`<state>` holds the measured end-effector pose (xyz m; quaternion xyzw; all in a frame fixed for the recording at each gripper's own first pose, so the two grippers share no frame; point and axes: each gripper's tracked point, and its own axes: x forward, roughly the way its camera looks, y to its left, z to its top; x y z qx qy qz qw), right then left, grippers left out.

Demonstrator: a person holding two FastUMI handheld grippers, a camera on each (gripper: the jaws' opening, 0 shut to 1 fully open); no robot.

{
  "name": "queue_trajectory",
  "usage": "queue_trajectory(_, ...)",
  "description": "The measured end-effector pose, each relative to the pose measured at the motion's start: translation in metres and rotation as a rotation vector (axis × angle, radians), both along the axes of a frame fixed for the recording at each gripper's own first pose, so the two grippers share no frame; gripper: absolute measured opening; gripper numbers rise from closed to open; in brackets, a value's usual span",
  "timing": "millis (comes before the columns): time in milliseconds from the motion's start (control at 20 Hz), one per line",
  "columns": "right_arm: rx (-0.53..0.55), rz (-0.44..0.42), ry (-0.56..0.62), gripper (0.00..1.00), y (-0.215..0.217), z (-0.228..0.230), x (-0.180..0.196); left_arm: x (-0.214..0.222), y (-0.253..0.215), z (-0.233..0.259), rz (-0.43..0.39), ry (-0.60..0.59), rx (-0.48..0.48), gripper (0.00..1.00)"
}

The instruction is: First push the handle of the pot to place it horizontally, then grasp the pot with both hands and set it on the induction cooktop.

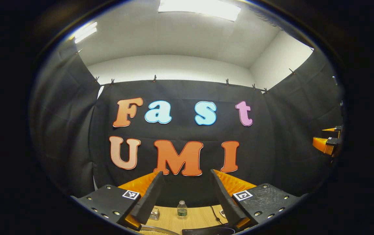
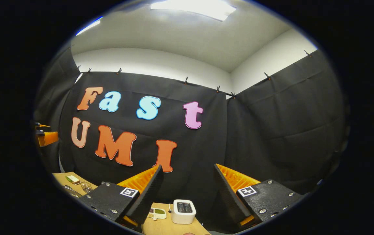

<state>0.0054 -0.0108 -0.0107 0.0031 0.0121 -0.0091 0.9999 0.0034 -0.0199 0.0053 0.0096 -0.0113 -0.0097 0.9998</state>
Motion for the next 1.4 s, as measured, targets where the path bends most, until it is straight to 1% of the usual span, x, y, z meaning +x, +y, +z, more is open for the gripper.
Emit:
queue_trajectory(100,-0.003,-0.006,0.006,0.95,-0.002,-0.002,0.0,0.001,-0.002,-0.001,-0.001,0.001,0.0,0.88)
queue_trajectory(700,-0.006,-0.022,0.024,0.95,-0.009,-0.012,-0.003,0.0,-0.006,-0.016,0.001,0.026,0.04,0.87)
queue_trajectory(900,-0.007,-0.025,0.026,0.95,-0.009,-0.013,-0.004,-0.001,-0.008,-0.029,-0.015,0.067,0.028,0.87)
queue_trajectory(1000,-0.006,-0.025,0.029,0.95,-0.009,-0.014,-0.006,-0.001,-0.013,-0.041,-0.029,0.106,0.024,0.92)
queue_trajectory(1050,-0.006,-0.025,0.032,0.95,-0.009,-0.016,-0.007,-0.002,-0.013,-0.047,-0.03,0.125,0.03,0.85)
queue_trajectory(1100,-0.005,-0.025,0.035,0.95,-0.008,-0.017,-0.007,-0.003,-0.019,-0.054,-0.05,0.15,0.035,0.74)
queue_trajectory(1150,-0.006,-0.027,0.039,0.95,-0.008,-0.018,-0.007,-0.004,-0.023,-0.06,-0.063,0.169,0.039,0.72)
queue_trajectory(1200,-0.005,-0.027,0.042,0.95,-0.008,-0.02,-0.008,-0.005,-0.027,-0.065,-0.082,0.19,0.042,0.57)
queue_trajectory(1250,-0.005,-0.03,0.045,0.95,-0.009,-0.021,-0.008,-0.006,-0.027,-0.068,-0.079,0.197,0.05,0.53)
queue_trajectory(1300,-0.004,-0.031,0.049,0.95,-0.01,-0.022,-0.009,-0.006,-0.028,-0.074,-0.082,0.212,0.06,0.39)
queue_trajectory(1350,-0.004,-0.034,0.052,0.95,-0.01,-0.024,-0.01,-0.009,-0.034,-0.081,-0.104,0.234,0.063,0.32)
queue_trajectory(1400,-0.003,-0.036,0.057,0.95,-0.011,-0.025,-0.01,-0.01,-0.037,-0.086,-0.117,0.245,0.069,0.29)
